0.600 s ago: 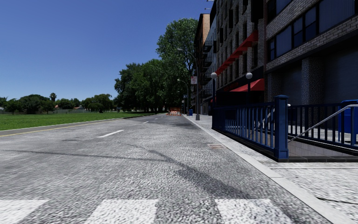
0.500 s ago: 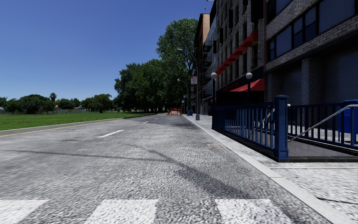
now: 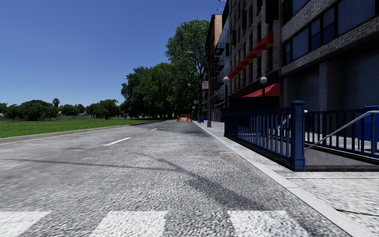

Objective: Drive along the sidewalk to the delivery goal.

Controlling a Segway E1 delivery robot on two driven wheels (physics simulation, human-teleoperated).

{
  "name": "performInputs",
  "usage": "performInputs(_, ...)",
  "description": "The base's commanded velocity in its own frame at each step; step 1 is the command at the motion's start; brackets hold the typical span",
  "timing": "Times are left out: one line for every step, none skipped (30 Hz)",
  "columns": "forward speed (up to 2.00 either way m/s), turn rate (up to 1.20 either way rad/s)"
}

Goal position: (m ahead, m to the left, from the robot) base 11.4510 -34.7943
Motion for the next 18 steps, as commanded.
performInputs(0.0, 0.0)
performInputs(0.0, 0.0)
performInputs(0.0, 0.0)
performInputs(0.0, 0.0)
performInputs(0.0, 0.0)
performInputs(0.0, 0.0)
performInputs(0.0, 0.0)
performInputs(0.0, 0.0)
performInputs(0.0, 0.0)
performInputs(0.0, 0.0)
performInputs(0.0, 0.0)
performInputs(0.0, 0.0)
performInputs(0.0, -0.02)
performInputs(0.0, -0.04)
performInputs(0.0, -0.04)
performInputs(0.0, -0.08)
performInputs(0.11, -0.16)
performInputs(0.32, -0.29)
